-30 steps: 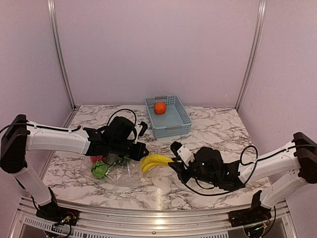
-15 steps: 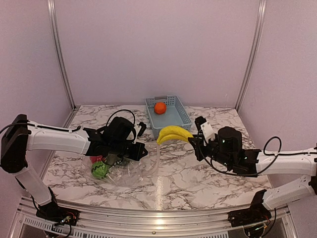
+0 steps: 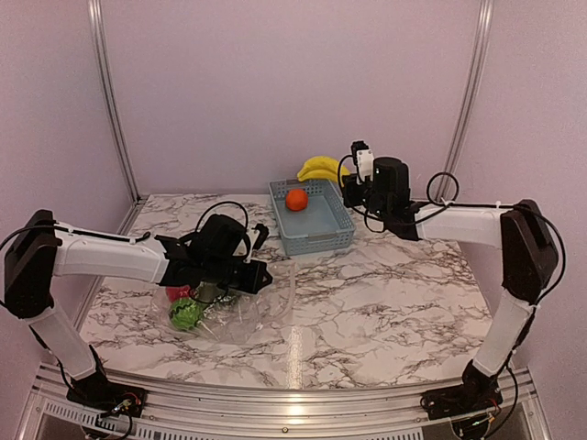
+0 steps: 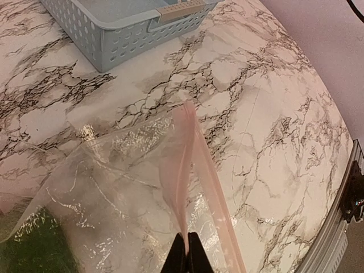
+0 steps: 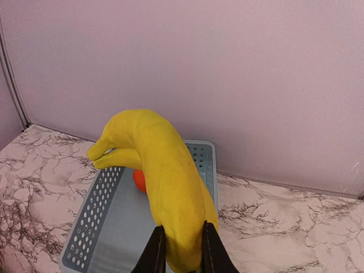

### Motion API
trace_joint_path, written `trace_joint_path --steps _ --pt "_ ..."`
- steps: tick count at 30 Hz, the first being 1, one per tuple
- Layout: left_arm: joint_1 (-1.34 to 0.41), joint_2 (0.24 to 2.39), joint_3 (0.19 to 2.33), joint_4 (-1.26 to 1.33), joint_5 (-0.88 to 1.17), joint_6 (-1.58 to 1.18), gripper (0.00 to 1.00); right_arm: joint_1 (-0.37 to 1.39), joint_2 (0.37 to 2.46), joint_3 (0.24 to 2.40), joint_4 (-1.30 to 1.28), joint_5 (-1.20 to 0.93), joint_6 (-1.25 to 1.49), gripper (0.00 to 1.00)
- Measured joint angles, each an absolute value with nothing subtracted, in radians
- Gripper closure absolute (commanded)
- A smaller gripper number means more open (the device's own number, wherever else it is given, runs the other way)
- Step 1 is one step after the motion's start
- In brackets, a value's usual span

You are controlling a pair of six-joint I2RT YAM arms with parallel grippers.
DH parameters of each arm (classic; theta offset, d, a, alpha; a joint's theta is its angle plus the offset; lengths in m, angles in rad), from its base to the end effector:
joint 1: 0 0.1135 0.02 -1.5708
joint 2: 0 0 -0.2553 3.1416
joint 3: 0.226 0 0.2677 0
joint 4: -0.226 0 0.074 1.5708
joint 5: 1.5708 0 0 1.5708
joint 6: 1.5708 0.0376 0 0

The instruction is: Open the zip-top bag and remove the fake food

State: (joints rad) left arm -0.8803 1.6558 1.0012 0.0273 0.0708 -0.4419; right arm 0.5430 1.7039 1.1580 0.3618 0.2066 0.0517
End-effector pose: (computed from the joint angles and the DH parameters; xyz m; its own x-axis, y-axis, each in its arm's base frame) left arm 0.2371 -0.2911 0.1912 -0.6824 0.1562 -0.7141 0.5682 0.7279 -0.3838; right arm 0.3609 0.2088 0.2621 -0.1737 -0.0458 -0.9837 -0.3245 0.9458 0.0133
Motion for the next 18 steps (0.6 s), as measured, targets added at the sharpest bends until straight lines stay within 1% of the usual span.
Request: trace_joint_path --steps 4,10,14,18 --pt "-0.872 1.656 1.001 0.034 0.073 -0.444 1.0 0.524 1.902 1.351 0.361 0.208 0.046 1.0" --pt "-0.862 1.657 1.001 0.045 0.078 -0.446 1.0 0.519 2.145 1.564 0.334 0.245 0.043 1.0" --pt "-0.851 1.656 1.001 0.051 0.08 -0.446 1.0 0.517 2.262 1.67 0.319 0.269 0.043 0.99" --pt "-0.841 1.656 1.0 0.058 0.083 -0.446 1.0 0.51 2.322 1.716 0.324 0.277 0.05 0.99"
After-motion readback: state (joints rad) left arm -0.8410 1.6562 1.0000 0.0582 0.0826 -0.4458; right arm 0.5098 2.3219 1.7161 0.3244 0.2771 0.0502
